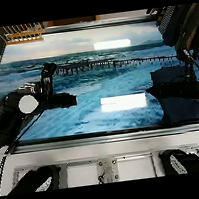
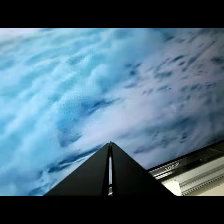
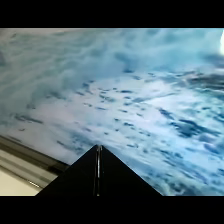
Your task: Fold the clothes and pants, and hang the long-sleeved shirts on hangers.
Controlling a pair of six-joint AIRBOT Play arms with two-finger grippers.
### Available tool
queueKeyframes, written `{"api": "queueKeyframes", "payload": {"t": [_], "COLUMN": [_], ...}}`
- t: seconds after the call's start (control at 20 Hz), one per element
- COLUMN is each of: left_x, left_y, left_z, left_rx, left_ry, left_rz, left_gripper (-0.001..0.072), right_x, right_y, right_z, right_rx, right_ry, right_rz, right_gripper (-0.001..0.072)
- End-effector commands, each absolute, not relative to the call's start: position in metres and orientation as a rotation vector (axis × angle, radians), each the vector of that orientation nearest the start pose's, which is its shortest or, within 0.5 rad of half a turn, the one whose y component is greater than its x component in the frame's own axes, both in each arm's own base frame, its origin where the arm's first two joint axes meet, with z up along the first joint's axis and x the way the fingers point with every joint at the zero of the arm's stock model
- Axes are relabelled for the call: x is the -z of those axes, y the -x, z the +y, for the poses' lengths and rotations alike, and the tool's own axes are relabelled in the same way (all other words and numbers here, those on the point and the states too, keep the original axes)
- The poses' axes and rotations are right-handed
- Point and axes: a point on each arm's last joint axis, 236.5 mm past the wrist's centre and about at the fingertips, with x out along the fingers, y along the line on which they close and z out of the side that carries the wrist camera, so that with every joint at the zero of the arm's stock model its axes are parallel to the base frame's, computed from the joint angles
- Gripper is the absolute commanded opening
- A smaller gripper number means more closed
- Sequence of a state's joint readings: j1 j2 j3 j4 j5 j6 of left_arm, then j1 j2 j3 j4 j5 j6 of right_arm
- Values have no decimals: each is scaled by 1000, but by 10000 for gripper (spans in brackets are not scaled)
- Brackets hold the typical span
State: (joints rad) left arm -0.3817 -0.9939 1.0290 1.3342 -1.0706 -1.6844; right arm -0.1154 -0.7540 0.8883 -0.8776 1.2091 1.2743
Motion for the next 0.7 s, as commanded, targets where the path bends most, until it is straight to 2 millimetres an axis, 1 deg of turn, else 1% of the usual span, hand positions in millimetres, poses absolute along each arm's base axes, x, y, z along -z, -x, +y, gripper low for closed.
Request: {"api": "queueKeyframes", "payload": {"t": [0.0,0.5,0.6,0.65], "left_x": [-78,-78,-78,-80], "left_y": [-315,-316,-319,-328], "left_z": [-179,-180,-176,-166], "left_rx": [416,416,419,427], "left_ry": [111,113,76,-30], "left_rz": [1087,1086,1070,1019], "left_gripper": [7,7,10,288], "right_x": [-127,-127,-127,-127], "right_y": [-295,-295,-295,-295], "right_z": [108,108,108,108], "right_rx": [-488,-488,-488,-488], "right_ry": [-356,-356,-356,-356], "right_rz": [919,918,918,918], "right_gripper": [27,27,28,28]}}
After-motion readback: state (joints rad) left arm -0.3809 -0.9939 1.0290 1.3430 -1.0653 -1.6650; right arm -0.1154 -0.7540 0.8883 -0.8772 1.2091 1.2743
